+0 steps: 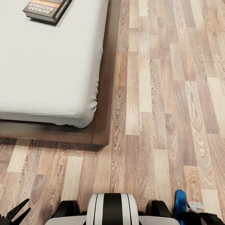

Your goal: In the bedroom, move the book from the bed onto either nightstand, and place the two sandals side by side next to the bed.

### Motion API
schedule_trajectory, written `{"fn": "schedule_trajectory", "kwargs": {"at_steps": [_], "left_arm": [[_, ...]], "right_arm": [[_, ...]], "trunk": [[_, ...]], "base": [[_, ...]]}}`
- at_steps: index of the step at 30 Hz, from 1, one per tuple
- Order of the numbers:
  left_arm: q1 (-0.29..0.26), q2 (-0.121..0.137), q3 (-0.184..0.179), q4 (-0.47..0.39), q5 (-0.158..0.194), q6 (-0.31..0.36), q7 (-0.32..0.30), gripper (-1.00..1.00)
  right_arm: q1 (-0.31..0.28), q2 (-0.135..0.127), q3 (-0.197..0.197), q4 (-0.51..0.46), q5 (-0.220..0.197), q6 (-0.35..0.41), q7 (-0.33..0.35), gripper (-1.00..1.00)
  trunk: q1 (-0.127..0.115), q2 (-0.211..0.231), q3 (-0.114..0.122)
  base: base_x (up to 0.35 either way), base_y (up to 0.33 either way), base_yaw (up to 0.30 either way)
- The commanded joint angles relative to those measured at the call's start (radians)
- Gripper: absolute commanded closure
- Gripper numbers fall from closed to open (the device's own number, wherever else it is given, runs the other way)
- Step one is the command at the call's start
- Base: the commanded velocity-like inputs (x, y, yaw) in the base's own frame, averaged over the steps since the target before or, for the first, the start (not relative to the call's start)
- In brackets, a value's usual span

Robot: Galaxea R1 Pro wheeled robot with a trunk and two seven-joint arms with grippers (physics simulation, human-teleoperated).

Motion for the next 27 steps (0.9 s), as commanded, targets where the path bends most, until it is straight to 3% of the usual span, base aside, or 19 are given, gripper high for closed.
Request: {"fn": "schedule_trajectory", "kwargs": {"at_steps": [1, 27], "left_arm": [[0.001, 0.0, -0.001, 0.0, 0.006, 0.008, 0.001, -1.0], [0.001, 0.006, 0.0, 0.007, 0.005, 0.01, 0.003, -1.0]], "right_arm": [[0.0, 0.0, -0.003, -0.001, -0.01, 0.008, 0.002, 1.0], [0.0, 0.0, -0.004, -0.001, -0.012, 0.008, 0.0, 1.0]], "trunk": [[0.0, 0.0, 0.004], [-0.012, 0.006, 0.104]], "base": [[0.0, 0.0, 0.0], [0.0, 0.0, 0.0]]}}
